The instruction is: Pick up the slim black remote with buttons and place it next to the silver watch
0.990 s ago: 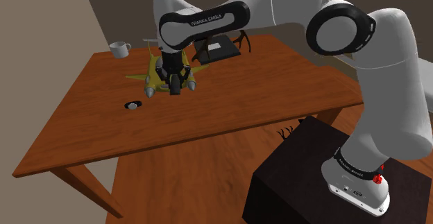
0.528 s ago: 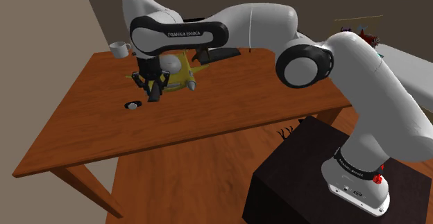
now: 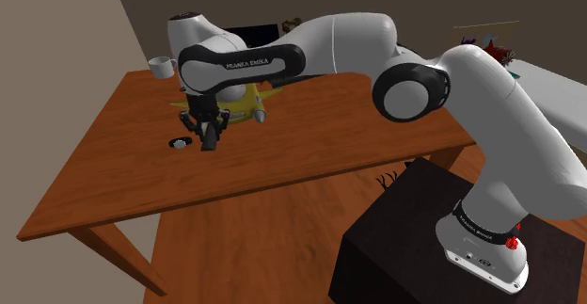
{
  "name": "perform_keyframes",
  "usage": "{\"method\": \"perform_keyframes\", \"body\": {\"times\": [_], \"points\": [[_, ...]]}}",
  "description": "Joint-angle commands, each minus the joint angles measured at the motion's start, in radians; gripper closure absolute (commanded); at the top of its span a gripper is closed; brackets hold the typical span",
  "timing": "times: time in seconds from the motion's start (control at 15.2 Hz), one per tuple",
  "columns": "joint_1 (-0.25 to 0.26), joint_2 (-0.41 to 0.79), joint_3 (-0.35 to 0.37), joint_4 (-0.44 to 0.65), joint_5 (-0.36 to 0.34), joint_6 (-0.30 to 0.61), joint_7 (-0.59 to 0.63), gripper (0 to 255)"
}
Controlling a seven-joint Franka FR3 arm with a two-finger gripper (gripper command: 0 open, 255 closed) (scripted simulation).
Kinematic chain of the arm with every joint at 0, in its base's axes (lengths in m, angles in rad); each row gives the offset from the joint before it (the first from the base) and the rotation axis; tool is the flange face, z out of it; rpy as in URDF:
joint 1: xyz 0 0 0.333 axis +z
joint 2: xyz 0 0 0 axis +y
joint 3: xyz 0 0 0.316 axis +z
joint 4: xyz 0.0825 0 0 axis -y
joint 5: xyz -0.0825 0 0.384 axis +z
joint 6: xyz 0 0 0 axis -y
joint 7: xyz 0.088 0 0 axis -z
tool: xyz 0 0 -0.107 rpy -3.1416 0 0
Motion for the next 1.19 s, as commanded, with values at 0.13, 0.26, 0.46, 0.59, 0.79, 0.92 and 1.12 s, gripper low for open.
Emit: {"method": "perform_keyframes", "body": {"times": [0.13, 0.26, 0.46, 0.59, 0.79, 0.92, 1.12], "points": [[-0.005, -0.005, 0.0, -0.063, -0.001, 0.058, 0.001, 255], [-0.007, -0.003, 0.0, -0.086, -0.001, 0.083, 0.002, 255], [-0.008, 0.003, -0.001, -0.116, -0.002, 0.119, 0.002, 255], [-0.009, 0.007, -0.002, -0.128, -0.003, 0.135, 0.002, 255], [-0.009, 0.007, -0.002, -0.128, -0.003, 0.135, 0.002, 255], [-0.009, 0.007, -0.002, -0.128, -0.003, 0.135, 0.002, 255], [-0.009, 0.007, -0.002, -0.128, -0.003, 0.134, 0.002, 0]]}}
